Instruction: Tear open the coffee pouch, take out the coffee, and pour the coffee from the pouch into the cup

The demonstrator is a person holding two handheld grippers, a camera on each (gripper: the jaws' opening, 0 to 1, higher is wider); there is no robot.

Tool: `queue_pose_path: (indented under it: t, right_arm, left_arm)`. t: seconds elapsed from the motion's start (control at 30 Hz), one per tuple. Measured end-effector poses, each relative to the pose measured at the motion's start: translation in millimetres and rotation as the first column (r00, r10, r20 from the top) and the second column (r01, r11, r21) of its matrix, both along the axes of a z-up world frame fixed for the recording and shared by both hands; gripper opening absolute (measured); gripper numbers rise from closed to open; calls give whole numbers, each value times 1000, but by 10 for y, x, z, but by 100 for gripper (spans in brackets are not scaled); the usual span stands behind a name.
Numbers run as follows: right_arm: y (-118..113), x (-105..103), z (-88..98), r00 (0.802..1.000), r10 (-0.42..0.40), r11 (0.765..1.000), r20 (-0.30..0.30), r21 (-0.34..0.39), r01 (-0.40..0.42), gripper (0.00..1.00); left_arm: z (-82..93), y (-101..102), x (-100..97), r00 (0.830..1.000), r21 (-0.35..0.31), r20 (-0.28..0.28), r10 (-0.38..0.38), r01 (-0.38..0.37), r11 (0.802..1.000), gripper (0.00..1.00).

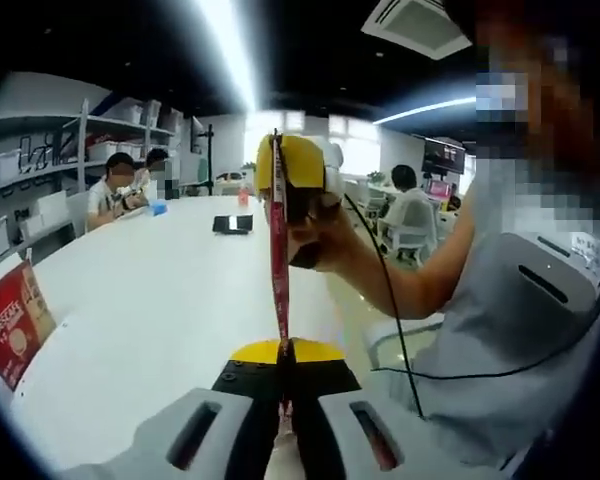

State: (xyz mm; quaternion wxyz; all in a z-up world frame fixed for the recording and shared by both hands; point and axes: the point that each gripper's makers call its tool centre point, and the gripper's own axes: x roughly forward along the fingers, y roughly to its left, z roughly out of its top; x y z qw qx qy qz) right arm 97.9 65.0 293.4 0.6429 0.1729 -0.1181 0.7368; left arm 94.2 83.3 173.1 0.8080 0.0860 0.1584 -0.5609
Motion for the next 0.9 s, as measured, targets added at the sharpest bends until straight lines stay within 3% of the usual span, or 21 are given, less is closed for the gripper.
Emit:
queue_pose_path:
  t: [0.23,0.37,0.6,0.83,0.9]
  right_arm:
    - [9,30,-5,1000,-15,1000,-1,21,15,0]
    - [2,68,-58,1000,-21,999,-23,26,21,1]
    - [-46,50,-49,999,-9,998,-42,54,12,1]
    - [-1,48,-96,998,2,998,-59,62,2,1]
    - [-26,65,-117,998,-4,998,-70,70,9,1]
  left_arm:
    - [-32,7,41,999,20,36,17,-18,1000,10]
    - [127,-17,47,999,-116,27,30,-27,993,17]
    - [230,115,36,998,-246,13,57,-52,968,17]
    - [318,79,50,986,-271,113,119,-84,959,14]
    - [296,128,105,969,-237,184,167,-122,964,9]
